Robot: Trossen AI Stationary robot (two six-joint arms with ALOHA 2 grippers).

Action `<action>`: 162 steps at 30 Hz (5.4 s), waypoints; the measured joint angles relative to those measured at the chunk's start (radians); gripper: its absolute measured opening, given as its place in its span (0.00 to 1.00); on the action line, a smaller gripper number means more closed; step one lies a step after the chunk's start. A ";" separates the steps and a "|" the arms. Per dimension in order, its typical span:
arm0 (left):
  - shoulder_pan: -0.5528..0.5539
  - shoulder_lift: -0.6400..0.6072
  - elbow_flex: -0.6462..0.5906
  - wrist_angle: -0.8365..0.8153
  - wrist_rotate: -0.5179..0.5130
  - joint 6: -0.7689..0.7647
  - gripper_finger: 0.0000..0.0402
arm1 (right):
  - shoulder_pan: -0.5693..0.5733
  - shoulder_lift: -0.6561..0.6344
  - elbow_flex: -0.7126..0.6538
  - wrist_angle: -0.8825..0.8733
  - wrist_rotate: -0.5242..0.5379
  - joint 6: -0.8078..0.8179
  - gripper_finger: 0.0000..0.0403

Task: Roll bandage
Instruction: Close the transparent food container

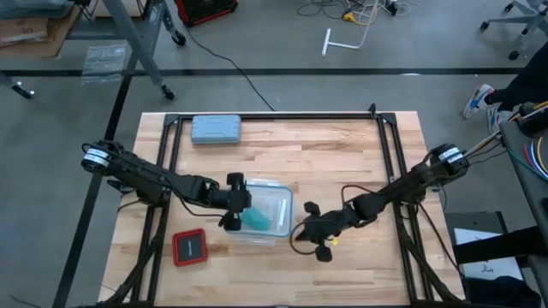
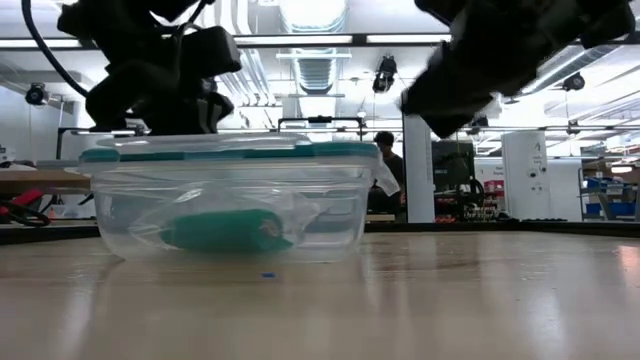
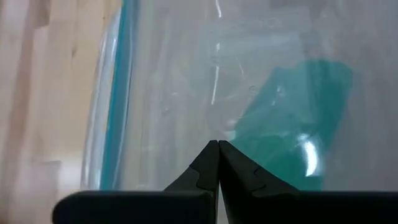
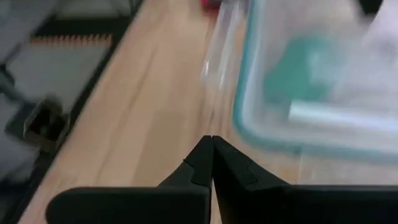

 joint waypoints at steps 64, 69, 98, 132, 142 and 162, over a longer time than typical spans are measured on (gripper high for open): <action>-0.073 0.004 -0.007 0.133 0.111 -0.532 0.00 | -0.119 0.048 0.161 -0.365 0.272 0.118 0.00; -0.073 0.004 -0.019 0.132 0.103 -0.522 0.00 | -0.087 0.062 0.150 -0.141 0.214 0.123 0.00; -0.077 -0.001 -0.138 0.282 0.097 -0.518 0.00 | -0.084 0.280 0.139 0.116 0.227 0.190 0.00; -0.140 -0.238 0.102 -0.595 0.061 -0.647 0.00 | -0.121 0.270 0.141 0.115 0.253 0.246 0.00; -0.153 -0.297 -0.114 -0.428 0.060 -0.764 0.00 | -0.146 0.273 0.141 0.108 0.243 0.244 0.00; -0.154 -0.286 -0.198 -0.189 0.038 -0.700 0.00 | -0.165 0.273 0.139 0.086 0.216 0.211 0.00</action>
